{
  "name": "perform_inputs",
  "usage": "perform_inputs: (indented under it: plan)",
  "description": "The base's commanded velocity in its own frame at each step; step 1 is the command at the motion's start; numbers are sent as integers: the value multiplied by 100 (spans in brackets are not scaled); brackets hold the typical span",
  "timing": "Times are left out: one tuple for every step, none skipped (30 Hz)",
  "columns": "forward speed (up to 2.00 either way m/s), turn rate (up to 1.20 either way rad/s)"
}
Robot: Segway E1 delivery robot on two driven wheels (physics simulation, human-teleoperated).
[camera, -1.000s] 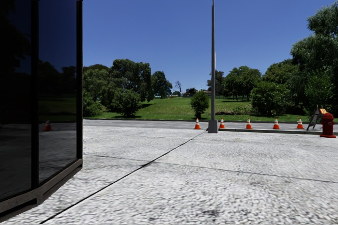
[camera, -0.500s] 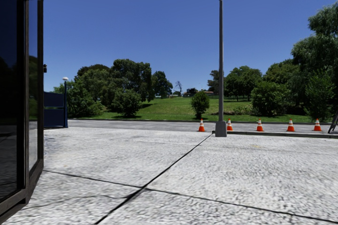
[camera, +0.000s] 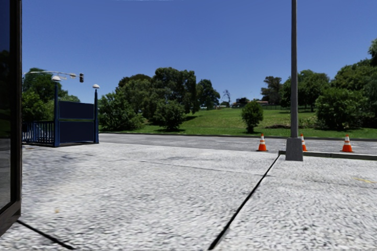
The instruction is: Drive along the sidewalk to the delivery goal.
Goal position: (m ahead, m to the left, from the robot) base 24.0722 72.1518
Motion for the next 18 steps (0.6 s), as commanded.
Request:
perform_inputs:
  plan:
    - [200,46]
    - [200,46]
    - [200,47]
    - [200,47]
    - [200,47]
    - [200,50]
    - [200,55]
    - [200,58]
    - [200,58]
    - [200,59]
    - [200,59]
    - [200,59]
    - [200,59]
    - [200,59]
    - [200,59]
    - [200,59]
    - [200,59]
    - [200,59]
